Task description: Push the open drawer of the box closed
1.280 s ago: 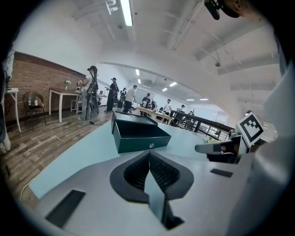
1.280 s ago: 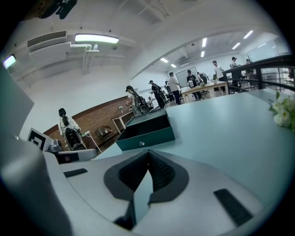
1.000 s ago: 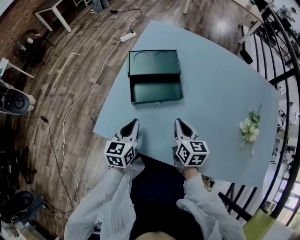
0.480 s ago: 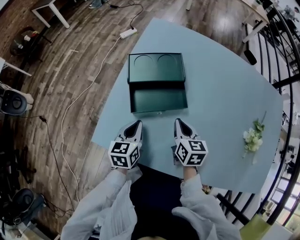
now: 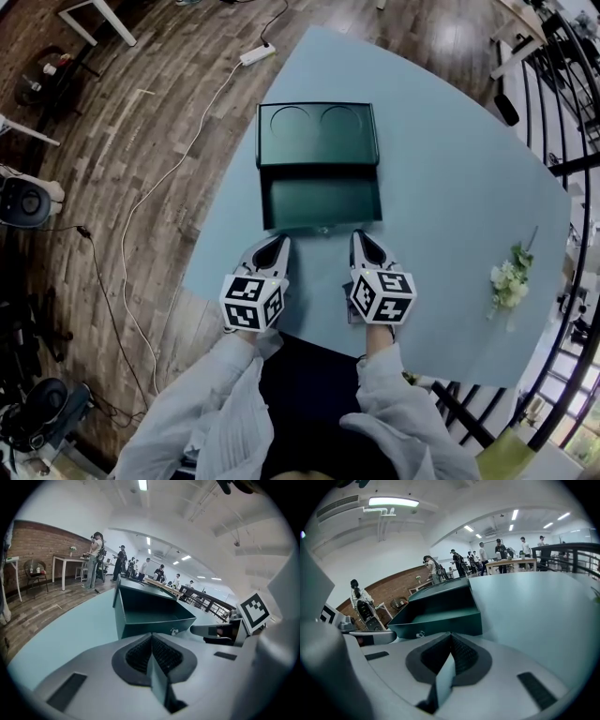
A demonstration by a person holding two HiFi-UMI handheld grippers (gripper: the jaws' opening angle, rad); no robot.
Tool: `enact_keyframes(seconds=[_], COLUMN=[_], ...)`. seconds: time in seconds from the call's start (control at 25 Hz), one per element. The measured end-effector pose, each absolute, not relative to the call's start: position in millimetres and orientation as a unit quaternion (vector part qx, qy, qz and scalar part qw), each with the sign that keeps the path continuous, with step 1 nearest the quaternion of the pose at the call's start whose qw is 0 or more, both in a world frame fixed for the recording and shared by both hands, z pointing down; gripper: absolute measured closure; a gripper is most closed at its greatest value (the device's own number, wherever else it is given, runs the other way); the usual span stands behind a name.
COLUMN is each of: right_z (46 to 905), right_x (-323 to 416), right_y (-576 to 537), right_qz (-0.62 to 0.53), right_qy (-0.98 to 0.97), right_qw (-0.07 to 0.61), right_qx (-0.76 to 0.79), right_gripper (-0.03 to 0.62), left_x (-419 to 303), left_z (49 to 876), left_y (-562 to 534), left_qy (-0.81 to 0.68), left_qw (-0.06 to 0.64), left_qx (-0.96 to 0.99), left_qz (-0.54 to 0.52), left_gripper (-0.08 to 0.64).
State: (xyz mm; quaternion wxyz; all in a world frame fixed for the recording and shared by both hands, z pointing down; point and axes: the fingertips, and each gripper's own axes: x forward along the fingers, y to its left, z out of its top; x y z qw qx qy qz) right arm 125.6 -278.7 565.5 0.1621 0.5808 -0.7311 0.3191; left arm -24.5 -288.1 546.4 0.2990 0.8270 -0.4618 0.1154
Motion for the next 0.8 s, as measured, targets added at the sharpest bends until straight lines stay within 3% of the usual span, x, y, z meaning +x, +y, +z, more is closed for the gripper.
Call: enact_keyframes(seconds=[0.8], right_z=[562.2], right_x=[118.9], right_y=[-293.0], right_qz=[0.321], right_qy=[-0.736], right_qw=[0.143], right_qx=[0.579], right_gripper=[0.584], left_x=[-29.6], left_z=[535.3], left_y=[-299.5], left_qy=[-0.481], left_qw=[0.279], left_qx=[0.825], left_qz=[0.097], left_gripper=[0.543])
